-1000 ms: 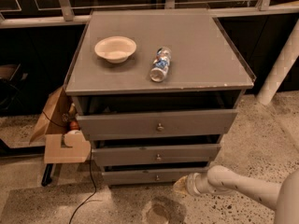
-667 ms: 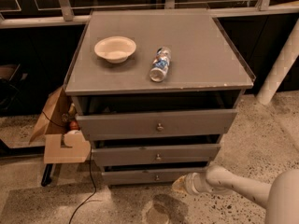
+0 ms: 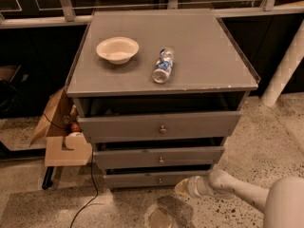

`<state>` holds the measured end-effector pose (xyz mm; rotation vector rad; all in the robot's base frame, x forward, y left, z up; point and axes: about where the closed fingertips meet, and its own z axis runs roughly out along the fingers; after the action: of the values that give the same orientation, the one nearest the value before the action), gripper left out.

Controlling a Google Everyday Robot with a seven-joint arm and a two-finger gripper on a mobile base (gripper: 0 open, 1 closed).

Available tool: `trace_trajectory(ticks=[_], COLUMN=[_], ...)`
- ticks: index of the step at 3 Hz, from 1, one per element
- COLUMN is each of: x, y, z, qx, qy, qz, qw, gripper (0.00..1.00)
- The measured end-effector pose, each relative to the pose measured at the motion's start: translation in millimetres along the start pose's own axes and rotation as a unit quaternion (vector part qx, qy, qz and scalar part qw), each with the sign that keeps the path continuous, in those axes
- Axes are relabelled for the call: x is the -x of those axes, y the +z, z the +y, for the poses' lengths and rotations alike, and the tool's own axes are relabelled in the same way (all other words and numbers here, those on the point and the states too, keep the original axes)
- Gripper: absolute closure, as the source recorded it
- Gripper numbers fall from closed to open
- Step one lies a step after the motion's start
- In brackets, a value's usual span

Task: Open bottom drawer

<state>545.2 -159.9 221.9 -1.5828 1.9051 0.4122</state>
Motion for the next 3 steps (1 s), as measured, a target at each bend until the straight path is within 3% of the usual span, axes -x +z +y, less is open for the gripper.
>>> trace_trajectory(ticks=[3], x=[0.0], y=[0.1], z=[0.1], qx=[0.000], qy=[0.000], qz=[0.000], qw=[1.0000], gripper=[0.11])
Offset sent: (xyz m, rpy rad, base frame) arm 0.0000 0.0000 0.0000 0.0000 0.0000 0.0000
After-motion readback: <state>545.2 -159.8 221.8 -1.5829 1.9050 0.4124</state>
